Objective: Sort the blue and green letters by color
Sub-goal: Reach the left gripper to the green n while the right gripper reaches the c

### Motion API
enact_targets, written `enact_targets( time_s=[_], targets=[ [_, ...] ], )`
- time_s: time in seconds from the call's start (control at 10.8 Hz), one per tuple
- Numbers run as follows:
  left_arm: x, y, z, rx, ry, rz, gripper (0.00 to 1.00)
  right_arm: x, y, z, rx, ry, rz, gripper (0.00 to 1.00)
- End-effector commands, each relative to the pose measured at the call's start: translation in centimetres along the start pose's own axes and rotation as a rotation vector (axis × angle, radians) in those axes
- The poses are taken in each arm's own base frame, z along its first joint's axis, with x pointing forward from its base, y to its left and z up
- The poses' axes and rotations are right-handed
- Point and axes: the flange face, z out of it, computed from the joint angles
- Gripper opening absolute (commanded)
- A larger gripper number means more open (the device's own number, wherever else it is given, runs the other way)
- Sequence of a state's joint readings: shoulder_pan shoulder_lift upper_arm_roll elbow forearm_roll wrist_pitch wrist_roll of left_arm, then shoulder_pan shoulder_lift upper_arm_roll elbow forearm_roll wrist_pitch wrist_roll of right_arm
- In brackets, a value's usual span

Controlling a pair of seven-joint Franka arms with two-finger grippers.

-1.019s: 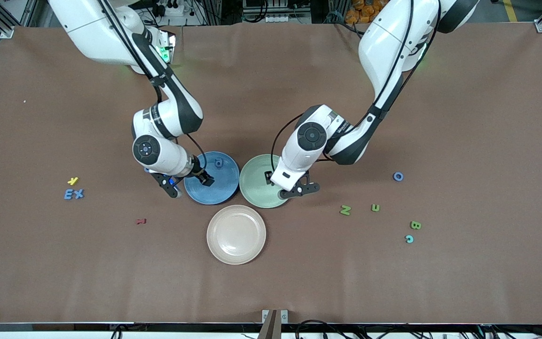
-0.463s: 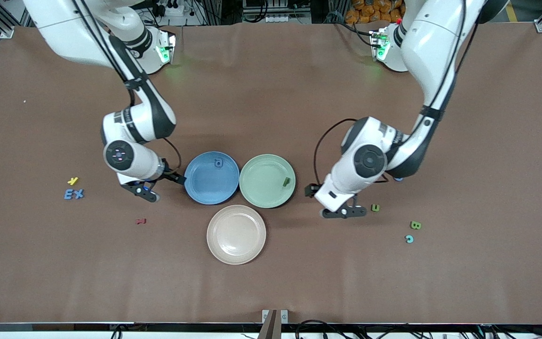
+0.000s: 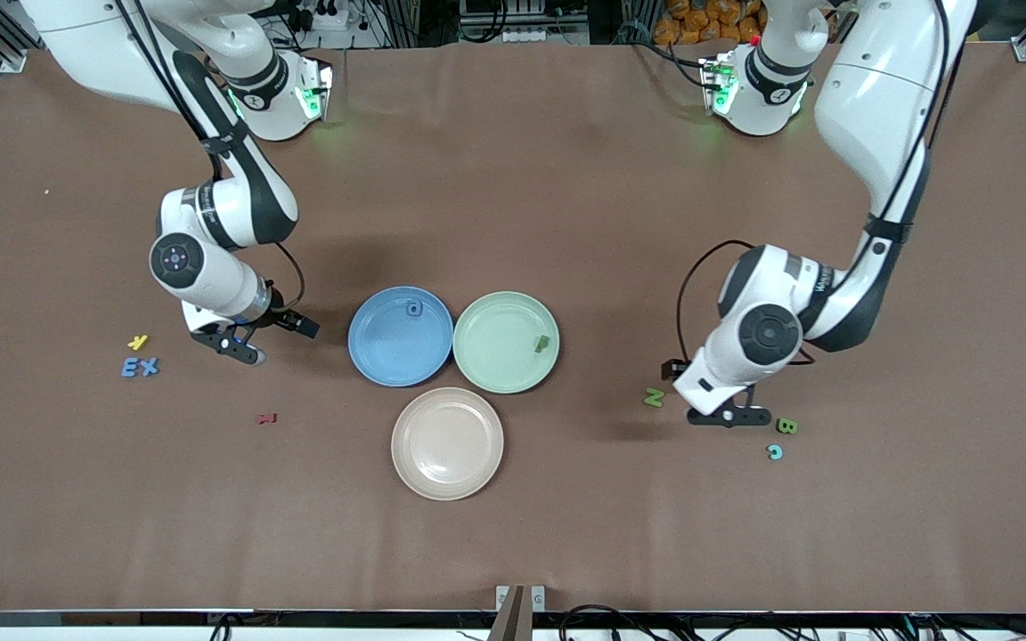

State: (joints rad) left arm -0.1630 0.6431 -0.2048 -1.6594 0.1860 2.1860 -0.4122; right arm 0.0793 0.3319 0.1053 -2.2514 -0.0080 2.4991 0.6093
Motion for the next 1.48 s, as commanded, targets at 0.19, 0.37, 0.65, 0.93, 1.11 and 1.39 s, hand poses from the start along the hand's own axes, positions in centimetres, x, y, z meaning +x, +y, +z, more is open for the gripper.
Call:
enact_targets(
  time_s=[0.19, 0.37, 0.65, 0.93, 1.11, 1.39],
  targets=[
    [1.1, -3.6, 2.5, -0.015, 0.034, -0.011, 0.96, -1.5, 5.7, 2.1, 0.003, 0.011, 0.073, 1.00],
    [1.3, -3.9, 3.6, -0.023, 0.037, -0.015, 0.94, -1.2, 6.2, 2.4, 0.004, 0.004, 0.091, 1.00],
    [1.4, -3.8, 4.7, -0.031, 0.038, -0.017, 0.90, -1.3, 5.7, 2.6, 0.013, 0.011, 0.137, 1.00],
    [1.2, -3.6, 5.8, -0.032, 0.029, -0.014, 0.82, -1.2, 5.4, 3.3, 0.029, 0.028, 0.141, 1.00],
    [1.2, -3.4, 6.1, -0.033, 0.027, -0.012, 0.67, -1.2, 5.1, 3.8, 0.037, 0.037, 0.137, 1.00],
    [1.2, -3.2, 6.0, -0.034, 0.029, -0.009, 0.38, -1.2, 4.9, 4.3, 0.041, 0.039, 0.135, 1.00]
  ],
)
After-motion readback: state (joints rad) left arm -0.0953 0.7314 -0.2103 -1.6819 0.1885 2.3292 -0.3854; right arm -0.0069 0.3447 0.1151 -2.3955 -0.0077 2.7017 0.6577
